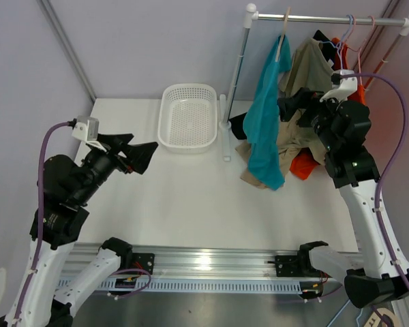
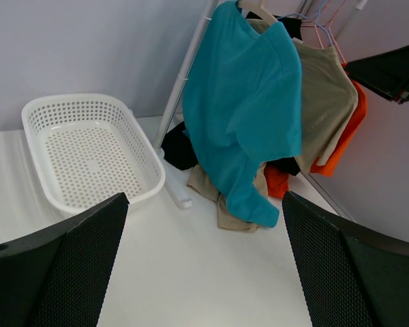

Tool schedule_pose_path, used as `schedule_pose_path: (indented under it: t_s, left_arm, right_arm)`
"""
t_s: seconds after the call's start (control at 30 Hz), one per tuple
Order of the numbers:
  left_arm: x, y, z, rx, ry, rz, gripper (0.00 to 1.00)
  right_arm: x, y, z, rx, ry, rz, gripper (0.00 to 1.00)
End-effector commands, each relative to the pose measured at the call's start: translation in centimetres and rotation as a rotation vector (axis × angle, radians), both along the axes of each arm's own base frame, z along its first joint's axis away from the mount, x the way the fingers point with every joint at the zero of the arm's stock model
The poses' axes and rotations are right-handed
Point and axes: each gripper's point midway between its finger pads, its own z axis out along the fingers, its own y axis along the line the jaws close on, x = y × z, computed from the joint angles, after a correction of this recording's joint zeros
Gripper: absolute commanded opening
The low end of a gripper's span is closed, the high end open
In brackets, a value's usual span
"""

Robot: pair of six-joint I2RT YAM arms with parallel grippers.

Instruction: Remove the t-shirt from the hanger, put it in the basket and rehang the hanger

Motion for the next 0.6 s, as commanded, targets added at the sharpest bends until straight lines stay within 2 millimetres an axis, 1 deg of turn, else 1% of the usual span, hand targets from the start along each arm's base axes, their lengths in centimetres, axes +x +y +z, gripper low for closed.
schedule_pose_path:
  t_s: [0.0,0.03,0.07,0.1,0.13,0.17,0.2,0.23,0.27,0.3,0.37,0.4,0.43,0.47,0.5,0.57]
  left_arm:
    - [0.1,-1.1,2.0,-0.015,-0.088,-0.065,1.00]
    - [-0.7,-1.2,2.6,-0.033,-0.123,-0.084,0.99]
    - [-0.7,-1.3,2.6,-0.051,-0.143,-0.089,1.00]
    - [-1.2,-1.2,2.8,-0.064,-0.161,-0.094,0.99]
    - [-1.2,-1.4,2.0,-0.057,-0.164,-0.109,0.99]
    - [-1.8,-1.2,2.3,-0.055,-0.190,-0.112,0.99]
    - [-1.7,-1.2,1.8,-0.036,-0.182,-0.112,1.00]
    - [-1.6,-1.0,1.9,-0.029,-0.178,-0.102,1.00]
    - [-1.1,-1.1,1.2,-0.008,-0.151,-0.101,1.00]
    - [-1.0,-1.0,0.9,0.003,-0.137,-0.098,1.00]
    - [-0.9,-1.3,0.4,0.005,-0.123,-0.118,1.00]
    - [-0.9,-1.1,0.4,-0.006,-0.130,-0.115,0.99]
    - [-1.1,-1.3,0.4,-0.010,-0.136,-0.136,0.99]
    - [-0.9,-1.0,0.2,-0.020,-0.131,-0.126,1.00]
    - [-0.9,-1.0,0.0,-0.021,-0.129,-0.125,0.99]
    - [-0.7,-0.8,0.0,-0.018,-0.126,-0.115,1.00]
  right_arm:
    - [1.2,-0.1,4.7,-0.002,-0.163,-0.028,1.00]
    - [2.2,-0.2,4.3,-0.008,-0.163,-0.042,0.99]
    - [2.9,0.0,4.5,-0.016,-0.181,-0.041,0.99]
    - [3.7,-0.1,5.2,-0.017,-0.218,-0.054,0.99]
    - [4.5,0.0,5.4,-0.029,-0.222,-0.062,0.99]
    - [6.3,-0.5,5.7,-0.039,-0.222,-0.112,0.99]
    - [7.2,-0.5,6.1,-0.050,-0.232,-0.122,1.00]
    - [8.1,-0.6,6.4,-0.061,-0.237,-0.131,1.00]
    - [8.9,-0.6,6.7,-0.080,-0.246,-0.139,0.99]
    - [10.6,-0.3,7.0,-0.091,-0.250,-0.138,0.99]
    - [12.2,-0.1,7.2,-0.101,-0.244,-0.141,0.99]
    - [13.7,0.2,7.6,-0.105,-0.243,-0.140,0.99]
    - [14.5,0.4,7.6,-0.109,-0.241,-0.137,0.99]
    - [15.3,0.5,7.7,-0.116,-0.242,-0.140,0.99]
    - [16.8,0.7,8.0,-0.119,-0.239,-0.149,0.98]
    - [18.3,0.8,8.0,-0.136,-0.234,-0.171,0.97]
